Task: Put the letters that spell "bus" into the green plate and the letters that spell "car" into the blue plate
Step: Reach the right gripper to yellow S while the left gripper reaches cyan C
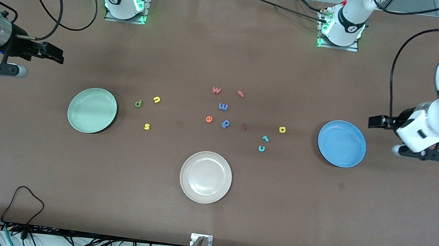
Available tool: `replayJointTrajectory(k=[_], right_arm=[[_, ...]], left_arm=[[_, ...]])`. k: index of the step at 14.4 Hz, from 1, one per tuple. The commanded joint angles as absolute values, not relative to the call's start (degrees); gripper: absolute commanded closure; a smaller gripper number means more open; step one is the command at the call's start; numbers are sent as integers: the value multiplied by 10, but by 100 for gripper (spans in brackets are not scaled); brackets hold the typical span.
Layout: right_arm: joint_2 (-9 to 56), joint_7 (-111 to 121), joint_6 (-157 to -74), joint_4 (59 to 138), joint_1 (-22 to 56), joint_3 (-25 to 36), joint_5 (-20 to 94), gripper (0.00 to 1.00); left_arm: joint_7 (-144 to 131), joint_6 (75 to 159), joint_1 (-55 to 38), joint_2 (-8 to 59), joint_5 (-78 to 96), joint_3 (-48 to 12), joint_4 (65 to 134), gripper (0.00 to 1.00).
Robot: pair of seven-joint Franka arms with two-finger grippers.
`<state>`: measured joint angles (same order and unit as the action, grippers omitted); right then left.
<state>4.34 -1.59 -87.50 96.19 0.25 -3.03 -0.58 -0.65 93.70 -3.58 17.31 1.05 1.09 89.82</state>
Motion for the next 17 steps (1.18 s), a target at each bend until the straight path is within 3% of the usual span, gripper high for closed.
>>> replayJointTrajectory(k=[1, 5, 10, 14, 15, 16, 17], right_arm=[[61, -27, -924, 994, 37, -31, -1, 0], [67, -88, -1104, 1117, 75, -31, 0, 0], [158, -170, -1228, 1122, 130, -30, -1, 0], [233, -170, -1319, 1118, 151, -30, -3, 0], [244, -170, -1335, 1118, 158, -30, -3, 4], [254, -170, -1349, 1118, 167, -30, -2, 23], [258, -170, -1354, 1116, 170, -30, -2, 27]], left_arm=[[-4, 945, -68, 237, 18, -3, 844, 0], [-62, 1025, -137, 282, 21, -8, 853, 0], [-91, 1169, -187, 376, 101, -11, 849, 1], [-91, 1234, -211, 431, 99, -11, 847, 17], [-91, 1237, -211, 440, 101, -11, 846, 19], [-97, 1245, -214, 451, 101, -11, 841, 20], [-112, 1266, -224, 465, 100, -11, 831, 20]])
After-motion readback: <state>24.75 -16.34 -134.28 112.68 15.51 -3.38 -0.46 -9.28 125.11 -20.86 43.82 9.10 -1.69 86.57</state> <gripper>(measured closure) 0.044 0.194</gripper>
